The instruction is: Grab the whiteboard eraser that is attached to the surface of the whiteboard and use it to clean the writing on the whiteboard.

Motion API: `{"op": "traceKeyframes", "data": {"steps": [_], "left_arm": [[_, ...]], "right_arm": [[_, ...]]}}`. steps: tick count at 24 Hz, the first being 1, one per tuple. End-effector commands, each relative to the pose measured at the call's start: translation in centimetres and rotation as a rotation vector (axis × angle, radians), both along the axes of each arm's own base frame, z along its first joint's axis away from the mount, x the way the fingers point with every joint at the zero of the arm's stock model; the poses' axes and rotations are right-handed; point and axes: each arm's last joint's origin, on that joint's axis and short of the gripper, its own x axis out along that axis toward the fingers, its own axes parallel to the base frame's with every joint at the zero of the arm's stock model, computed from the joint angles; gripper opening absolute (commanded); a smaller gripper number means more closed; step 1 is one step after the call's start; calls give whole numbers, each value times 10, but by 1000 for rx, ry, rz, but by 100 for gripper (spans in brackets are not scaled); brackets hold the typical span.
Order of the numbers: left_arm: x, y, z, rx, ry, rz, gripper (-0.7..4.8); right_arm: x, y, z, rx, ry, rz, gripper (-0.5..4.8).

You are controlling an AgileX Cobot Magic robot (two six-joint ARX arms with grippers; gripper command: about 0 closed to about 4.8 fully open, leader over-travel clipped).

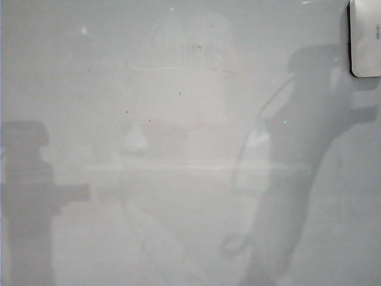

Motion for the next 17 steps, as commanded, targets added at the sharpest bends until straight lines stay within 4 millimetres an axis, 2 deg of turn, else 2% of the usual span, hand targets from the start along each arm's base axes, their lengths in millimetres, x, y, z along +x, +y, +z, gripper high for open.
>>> {"op": "traceKeyframes", "data": {"steps": [1,5,8,9,14,17], "left_arm": [[6,0,-8,51,-15,15,-5],[15,0,-24,69,-7,17,-5],[19,0,-29,68,-32,18,-5],[21,0,-32,68,-38,17,-5],[28,0,-49,69,-12,17,-5],[32,0,-64,66,34,15,-5]], "right_arm": [[-29,-1,1,4,4,24,-5],[-65,-4,0,45,-45,27,-5],[-79,-5,-8,49,-87,28,-5],[-82,-5,-18,73,-95,55,-5],[-77,-2,-55,178,-39,156,5],[-67,1,-76,182,12,196,53]]}}
